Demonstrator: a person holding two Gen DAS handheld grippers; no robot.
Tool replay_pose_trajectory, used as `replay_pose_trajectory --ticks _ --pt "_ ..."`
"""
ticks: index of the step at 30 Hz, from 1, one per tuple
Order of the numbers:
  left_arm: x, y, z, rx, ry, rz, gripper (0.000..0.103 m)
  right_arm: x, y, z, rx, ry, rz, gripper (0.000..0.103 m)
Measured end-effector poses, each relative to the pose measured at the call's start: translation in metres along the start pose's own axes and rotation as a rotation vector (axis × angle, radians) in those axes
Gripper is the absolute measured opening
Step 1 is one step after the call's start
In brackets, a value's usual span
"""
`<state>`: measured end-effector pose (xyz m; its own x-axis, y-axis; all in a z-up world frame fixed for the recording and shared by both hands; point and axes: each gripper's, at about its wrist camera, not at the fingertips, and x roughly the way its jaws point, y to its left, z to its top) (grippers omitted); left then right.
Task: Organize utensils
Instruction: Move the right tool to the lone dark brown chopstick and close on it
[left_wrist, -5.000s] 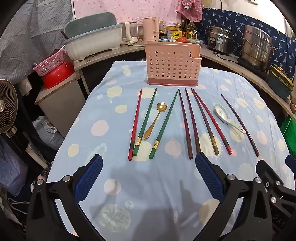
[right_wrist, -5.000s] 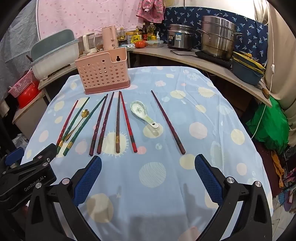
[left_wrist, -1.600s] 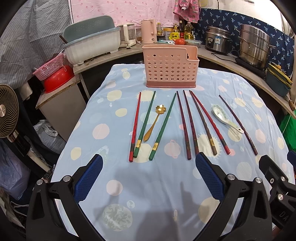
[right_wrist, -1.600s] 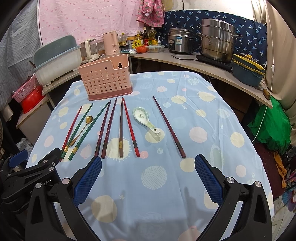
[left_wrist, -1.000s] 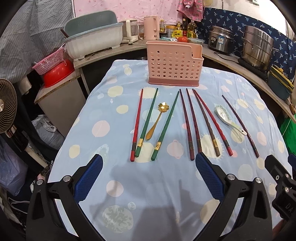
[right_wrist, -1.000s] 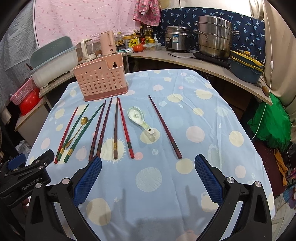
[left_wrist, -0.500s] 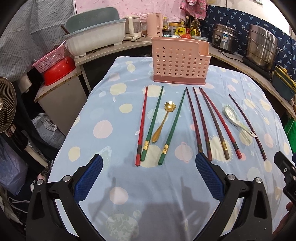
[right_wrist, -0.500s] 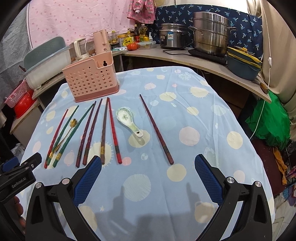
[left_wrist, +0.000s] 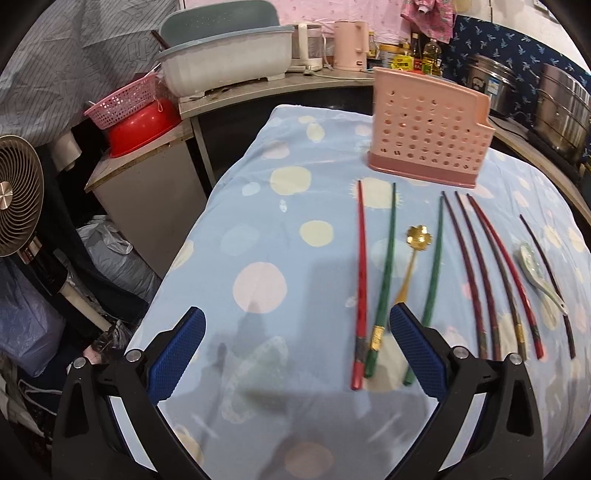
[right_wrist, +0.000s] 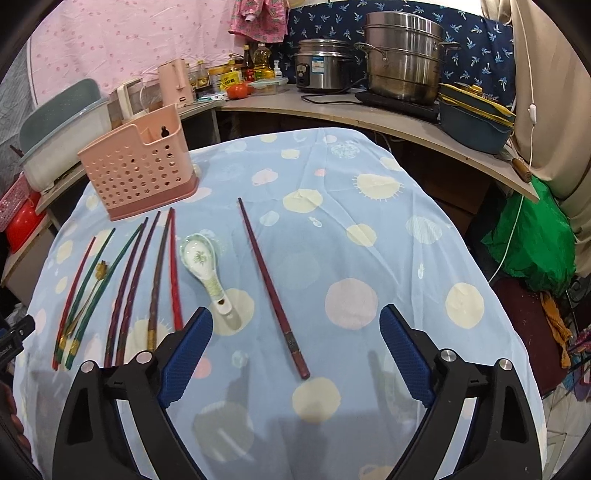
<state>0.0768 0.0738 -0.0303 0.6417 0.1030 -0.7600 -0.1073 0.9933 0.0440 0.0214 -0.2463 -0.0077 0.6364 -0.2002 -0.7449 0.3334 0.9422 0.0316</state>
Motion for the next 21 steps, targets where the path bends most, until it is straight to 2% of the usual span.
replay_pose_trajectory --ticks 5,8,11,18,21 --pt "0.017 -0.005 0.006 0.012 0.028 -0.020 0.087 0.013 -0.003 0.008 0.017 0.006 -0.012 0.081" --pt "0.027 -0.012 0.007 0.035 0.037 -0.013 0.087 0.018 -0.004 0.012 0.022 0.005 -0.019 0.078" --pt "0.035 -0.014 0.005 0.035 0.061 -0.030 0.083 0.026 -0.007 0.013 0.030 0.019 -0.021 0.070" --pt "0.034 -0.018 -0.006 0.044 0.081 -0.053 0.080 0.042 -0.010 0.004 0.040 0.080 0.007 0.043" --pt "0.032 -0.021 -0.014 0.054 0.099 -0.068 0.076 0.045 -0.009 -0.003 0.031 0.103 0.024 0.037"
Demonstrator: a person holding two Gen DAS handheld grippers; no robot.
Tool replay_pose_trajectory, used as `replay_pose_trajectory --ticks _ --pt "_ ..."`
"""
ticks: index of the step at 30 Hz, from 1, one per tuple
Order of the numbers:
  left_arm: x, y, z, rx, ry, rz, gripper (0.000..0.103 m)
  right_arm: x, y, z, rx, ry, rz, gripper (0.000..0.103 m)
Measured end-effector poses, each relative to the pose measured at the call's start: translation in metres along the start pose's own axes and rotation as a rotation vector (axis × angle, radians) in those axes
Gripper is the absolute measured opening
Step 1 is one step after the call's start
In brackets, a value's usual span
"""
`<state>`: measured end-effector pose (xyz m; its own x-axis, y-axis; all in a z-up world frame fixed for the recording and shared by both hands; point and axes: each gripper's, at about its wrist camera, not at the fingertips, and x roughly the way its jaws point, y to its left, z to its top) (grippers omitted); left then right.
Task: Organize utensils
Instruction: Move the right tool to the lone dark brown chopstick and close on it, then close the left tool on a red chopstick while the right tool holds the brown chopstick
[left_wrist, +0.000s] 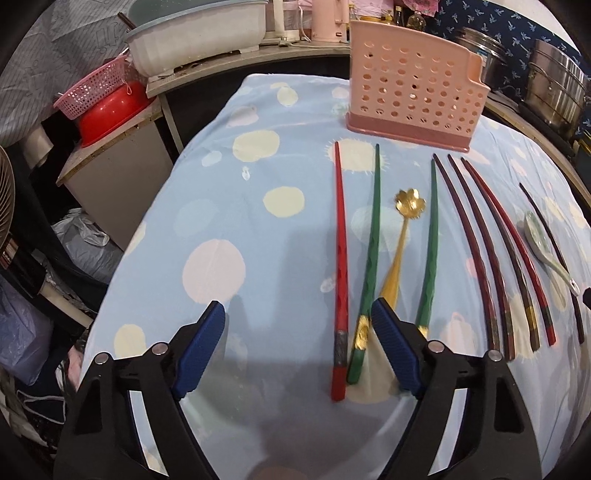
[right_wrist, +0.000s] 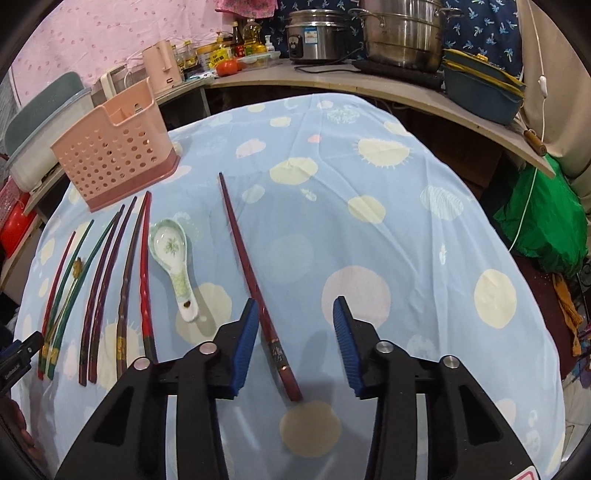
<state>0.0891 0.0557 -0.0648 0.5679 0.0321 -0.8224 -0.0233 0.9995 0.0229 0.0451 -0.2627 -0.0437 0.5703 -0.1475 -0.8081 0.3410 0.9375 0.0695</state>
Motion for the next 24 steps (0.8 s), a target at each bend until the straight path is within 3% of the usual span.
replay_pose_trajectory --ticks 5,12,24 --pt "-0.003 -0.002 -0.016 0.009 0.018 -0.013 0.075 0.001 0.004 -0.014 -0.030 0.024 0.018 0.033" --pt "-0.010 0.002 -0.023 0.006 0.019 -0.024 0.075 -0.003 0.006 -0.030 -0.055 0.030 0.030 0.012" --pt "-0.008 0.005 -0.022 0.002 0.012 -0.033 0.071 0.001 0.014 -0.024 -0.083 0.023 0.015 0.012"
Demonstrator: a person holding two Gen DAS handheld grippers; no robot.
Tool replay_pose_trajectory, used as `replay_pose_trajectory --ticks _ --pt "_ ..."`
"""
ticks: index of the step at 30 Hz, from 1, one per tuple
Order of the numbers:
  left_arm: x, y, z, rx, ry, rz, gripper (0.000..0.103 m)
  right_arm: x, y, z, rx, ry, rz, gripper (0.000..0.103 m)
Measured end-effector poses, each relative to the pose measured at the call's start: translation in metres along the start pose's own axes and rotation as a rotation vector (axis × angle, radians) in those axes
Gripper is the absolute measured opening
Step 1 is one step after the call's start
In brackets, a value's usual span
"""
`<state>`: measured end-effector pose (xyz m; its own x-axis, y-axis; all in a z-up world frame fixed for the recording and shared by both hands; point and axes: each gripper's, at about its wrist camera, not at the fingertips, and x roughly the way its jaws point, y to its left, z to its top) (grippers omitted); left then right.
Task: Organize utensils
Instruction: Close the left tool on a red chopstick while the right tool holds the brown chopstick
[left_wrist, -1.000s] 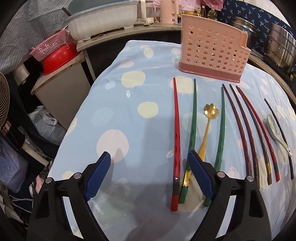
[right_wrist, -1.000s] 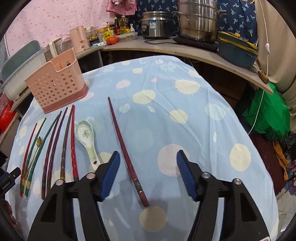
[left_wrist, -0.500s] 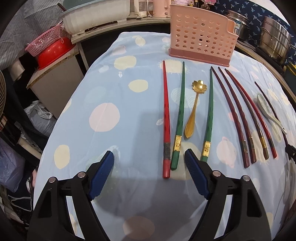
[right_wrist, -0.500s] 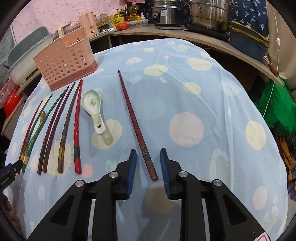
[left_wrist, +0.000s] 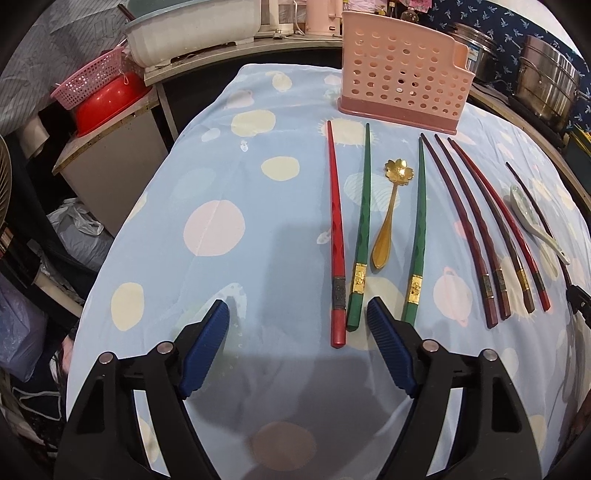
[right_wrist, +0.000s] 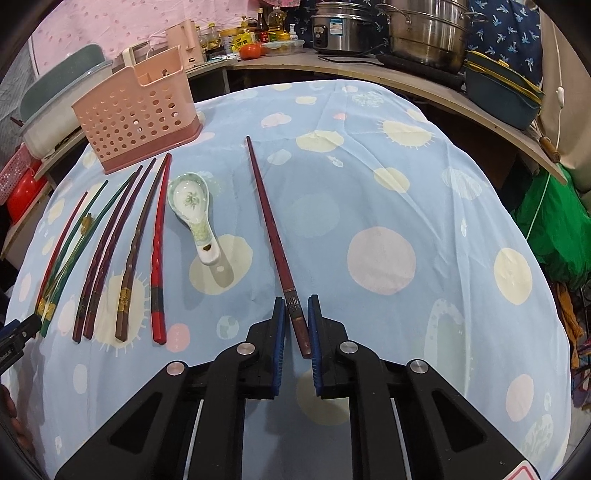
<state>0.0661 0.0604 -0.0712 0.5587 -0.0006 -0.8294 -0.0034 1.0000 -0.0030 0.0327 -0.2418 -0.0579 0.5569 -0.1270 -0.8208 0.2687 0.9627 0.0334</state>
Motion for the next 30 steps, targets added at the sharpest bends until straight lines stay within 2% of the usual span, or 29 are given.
replay_pose_trajectory --ticks 4,10,15,20,25,28,30 --pt "0.002 0.004 0.004 -0.002 -0.006 -0.007 0.062 0.000 0.002 0.000 -0.003 -0.002 0.011 0.010" --pt "-0.001 0.012 0.010 -0.033 -0.014 -0.038 0.060 0.000 0.002 0.000 0.001 0.002 0.014 0.010" --pt "0.004 0.012 0.012 -0.037 -0.017 -0.025 0.061 0.000 0.002 0.000 0.002 0.001 0.014 0.010" --pt "0.007 0.015 0.013 -0.031 -0.008 -0.009 0.049 -0.001 0.002 0.000 0.002 0.001 0.013 0.010" --pt "0.007 0.009 0.008 0.004 -0.027 0.019 0.047 -0.001 0.002 0.000 0.003 0.003 0.016 0.009" --pt "0.005 0.008 0.006 0.010 -0.035 0.009 0.038 -0.002 0.004 -0.002 -0.002 0.000 0.017 0.009" --pt "0.002 0.005 0.005 0.024 -0.039 -0.007 0.021 -0.002 0.005 -0.003 -0.003 -0.001 0.020 0.009"
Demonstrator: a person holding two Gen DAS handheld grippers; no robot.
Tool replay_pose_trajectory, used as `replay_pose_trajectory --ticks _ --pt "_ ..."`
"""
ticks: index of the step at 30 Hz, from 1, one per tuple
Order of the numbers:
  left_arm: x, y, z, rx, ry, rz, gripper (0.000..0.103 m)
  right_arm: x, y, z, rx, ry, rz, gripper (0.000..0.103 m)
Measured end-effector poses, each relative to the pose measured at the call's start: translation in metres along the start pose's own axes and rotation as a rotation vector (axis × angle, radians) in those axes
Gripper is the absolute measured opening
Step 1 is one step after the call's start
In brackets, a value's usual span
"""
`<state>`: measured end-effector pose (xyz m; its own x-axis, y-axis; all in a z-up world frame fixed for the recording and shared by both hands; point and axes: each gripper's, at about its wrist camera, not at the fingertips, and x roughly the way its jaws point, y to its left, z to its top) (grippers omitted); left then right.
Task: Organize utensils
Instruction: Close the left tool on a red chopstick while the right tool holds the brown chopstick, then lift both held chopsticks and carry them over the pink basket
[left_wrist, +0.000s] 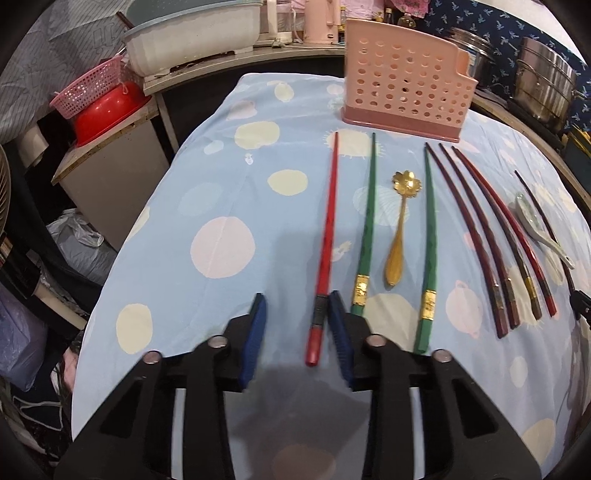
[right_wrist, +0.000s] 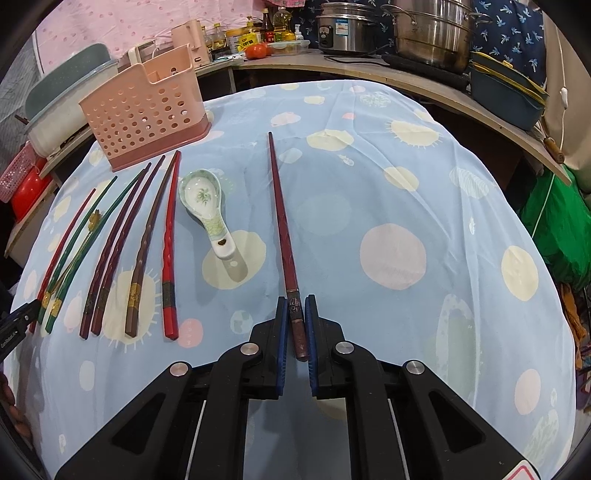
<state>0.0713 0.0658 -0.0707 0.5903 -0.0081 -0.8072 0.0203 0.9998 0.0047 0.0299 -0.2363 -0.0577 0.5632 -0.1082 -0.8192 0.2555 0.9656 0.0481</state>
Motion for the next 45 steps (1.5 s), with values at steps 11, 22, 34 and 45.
replay_pose_trajectory --ticks 11,22,34,45 --pt "-0.033 -0.004 -0.007 -0.009 -0.007 -0.090 0.007 -0.033 -0.005 -0.007 0.008 -0.035 0.031 0.007" --pt "-0.113 -0.004 0.014 -0.018 -0.142 -0.114 0.007 -0.103 -0.011 0.010 0.026 -0.144 0.092 0.007" --pt "-0.173 -0.025 0.093 0.002 -0.300 -0.155 0.007 -0.154 -0.001 0.075 0.011 -0.278 0.131 0.007" --pt "-0.193 -0.042 0.174 0.024 -0.399 -0.167 0.007 -0.166 0.024 0.142 -0.029 -0.346 0.182 0.007"
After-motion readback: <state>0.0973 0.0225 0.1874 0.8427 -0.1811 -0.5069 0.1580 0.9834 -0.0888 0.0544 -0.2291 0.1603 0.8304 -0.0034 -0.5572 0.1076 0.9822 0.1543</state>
